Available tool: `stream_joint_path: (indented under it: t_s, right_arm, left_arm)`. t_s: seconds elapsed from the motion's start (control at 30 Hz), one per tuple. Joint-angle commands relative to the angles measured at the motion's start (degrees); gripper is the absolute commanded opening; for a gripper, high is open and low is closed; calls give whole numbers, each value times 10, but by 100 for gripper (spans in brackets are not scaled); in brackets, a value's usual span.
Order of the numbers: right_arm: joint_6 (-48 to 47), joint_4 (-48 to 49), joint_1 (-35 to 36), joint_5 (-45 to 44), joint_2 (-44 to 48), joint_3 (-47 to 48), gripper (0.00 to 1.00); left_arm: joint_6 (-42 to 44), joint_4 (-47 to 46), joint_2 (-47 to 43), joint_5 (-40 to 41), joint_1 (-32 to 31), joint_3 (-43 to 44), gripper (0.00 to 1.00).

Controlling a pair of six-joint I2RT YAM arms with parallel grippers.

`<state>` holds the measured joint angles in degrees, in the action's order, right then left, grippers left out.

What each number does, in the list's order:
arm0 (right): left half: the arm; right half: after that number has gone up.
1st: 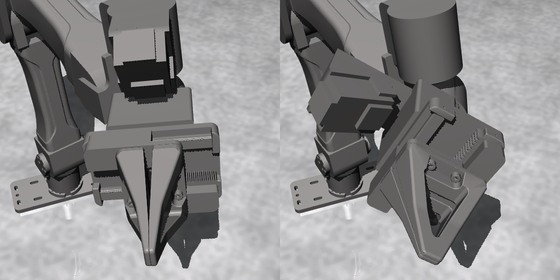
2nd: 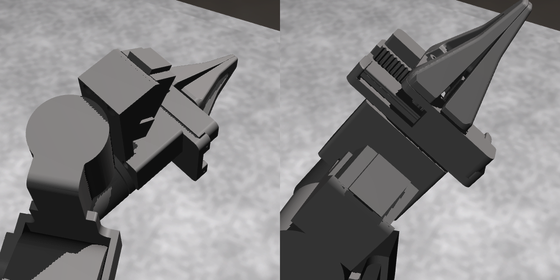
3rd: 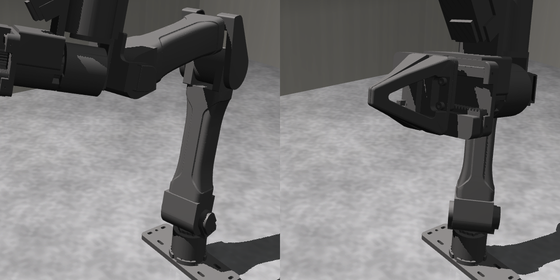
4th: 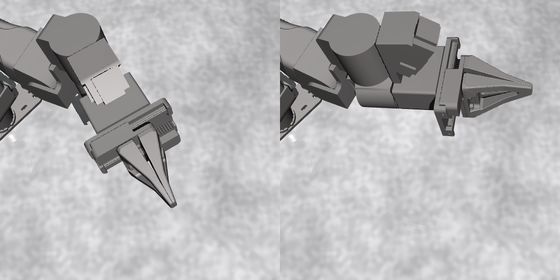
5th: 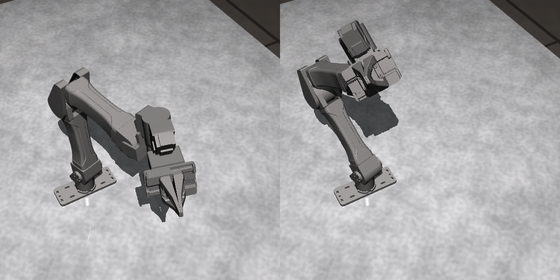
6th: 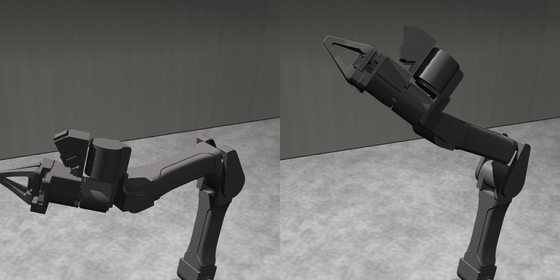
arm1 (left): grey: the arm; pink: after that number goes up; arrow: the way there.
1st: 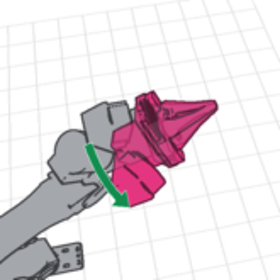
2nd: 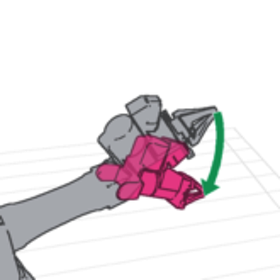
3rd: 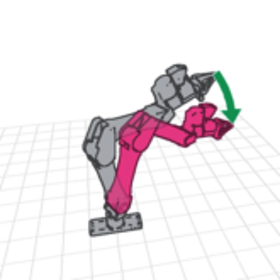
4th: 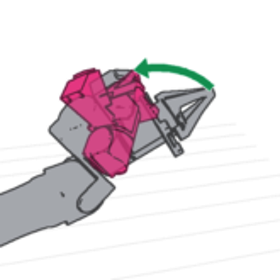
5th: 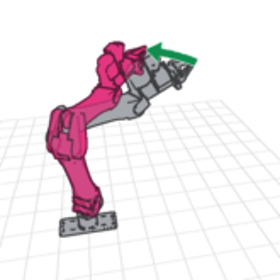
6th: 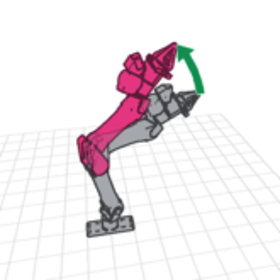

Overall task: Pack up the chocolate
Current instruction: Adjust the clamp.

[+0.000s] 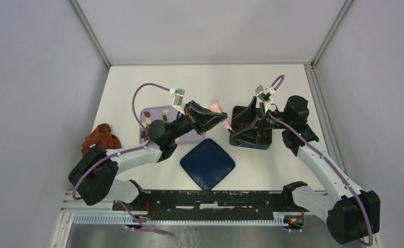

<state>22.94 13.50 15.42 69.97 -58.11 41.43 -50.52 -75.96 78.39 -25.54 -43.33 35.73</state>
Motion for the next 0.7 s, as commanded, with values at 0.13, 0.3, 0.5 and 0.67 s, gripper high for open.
stream_joint_path:
  t_s: [0.13, 0.3, 0.5, 0.67]
  right_arm:
    - [78, 55, 44, -33, -44, 8, 98]
    - [159, 158, 56, -29, -41, -3, 94]
    - [232, 241, 55, -27, -39, -3, 90]
    - [252, 253, 56, -36, -47, 4, 83]
  left_arm:
    - [10, -53, 14, 22, -29, 53, 2]
    - [-1, -77, 34, 30, -31, 68, 2]
    - [-15, -108, 47, 46, -31, 62, 2]
    - [-19, -124, 46, 58, -32, 49, 2]
